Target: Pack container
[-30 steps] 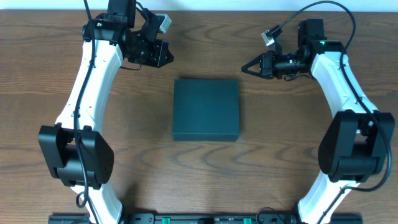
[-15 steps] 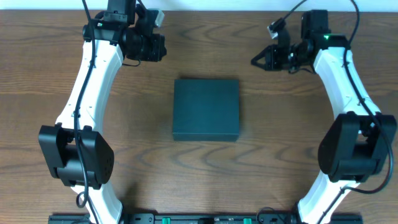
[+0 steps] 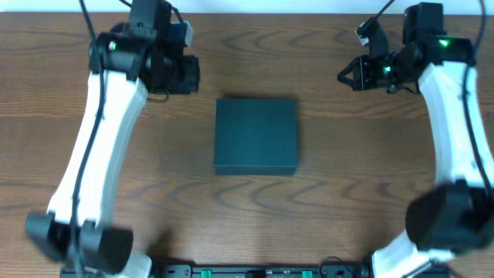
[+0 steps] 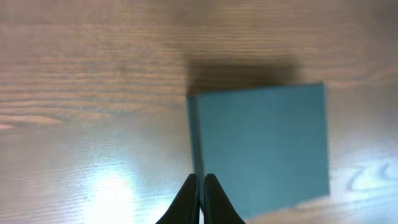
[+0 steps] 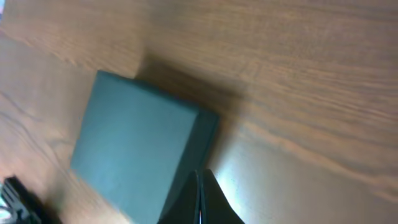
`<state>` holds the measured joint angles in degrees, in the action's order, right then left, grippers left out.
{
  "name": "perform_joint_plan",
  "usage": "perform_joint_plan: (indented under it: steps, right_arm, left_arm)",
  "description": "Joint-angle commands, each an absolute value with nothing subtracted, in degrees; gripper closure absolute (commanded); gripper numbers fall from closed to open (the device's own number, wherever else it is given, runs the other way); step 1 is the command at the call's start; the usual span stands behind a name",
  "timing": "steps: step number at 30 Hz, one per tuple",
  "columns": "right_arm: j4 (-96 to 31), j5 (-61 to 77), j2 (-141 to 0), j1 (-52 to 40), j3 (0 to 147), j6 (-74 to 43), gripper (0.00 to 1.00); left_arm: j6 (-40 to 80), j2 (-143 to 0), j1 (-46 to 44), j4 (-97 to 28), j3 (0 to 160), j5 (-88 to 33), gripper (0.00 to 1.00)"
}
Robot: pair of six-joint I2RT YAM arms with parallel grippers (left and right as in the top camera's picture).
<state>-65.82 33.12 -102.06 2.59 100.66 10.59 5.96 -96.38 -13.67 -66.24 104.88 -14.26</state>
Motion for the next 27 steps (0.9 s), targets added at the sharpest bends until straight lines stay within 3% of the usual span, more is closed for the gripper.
perform_joint_plan:
  steps: [1,10,14,15,16,17,18,27]
  right_arm:
    - [-68.1,30.1,-91.0,-1.1,98.9,12.3,0.98]
    - [-64.3,28.3,-55.7,-4.6,65.3,8.2,0.98]
    - [-62.0,28.3,-45.4,-4.6,57.8,7.0,0.98]
    - [-61.6,28.3,-43.2,-4.6,56.9,6.0,0.89]
    - [-61.4,28.3,-41.8,-4.6,56.6,5.3,0.63]
    - [-61.3,28.2,-40.9,-4.6,56.5,5.1,0.38]
    - [-61.2,28.3,-40.2,-4.6,56.5,5.1,0.01]
    - [-61.3,28.3,-39.7,-4.6,56.5,4.8,0.01]
  left_arm:
    - [4.9,-89.1,-17.7,-67.3,99.2,-9.1,0.94]
    - [10.6,-56.3,-21.5,-56.4,65.7,-10.0,0.94]
    - [12.2,-49.2,-21.5,-52.6,57.9,-11.9,0.94]
    - [13.4,-48.1,-21.5,-51.7,56.8,-11.9,0.94]
    - [14.4,-47.7,-21.5,-51.2,56.4,-11.9,0.81]
    - [15.2,-47.5,-21.5,-51.0,56.4,-11.8,0.43]
    - [16.3,-47.5,-21.5,-50.7,56.4,-11.9,0.05]
    - [18.0,-47.6,-21.5,-52.7,56.4,-11.6,0.05]
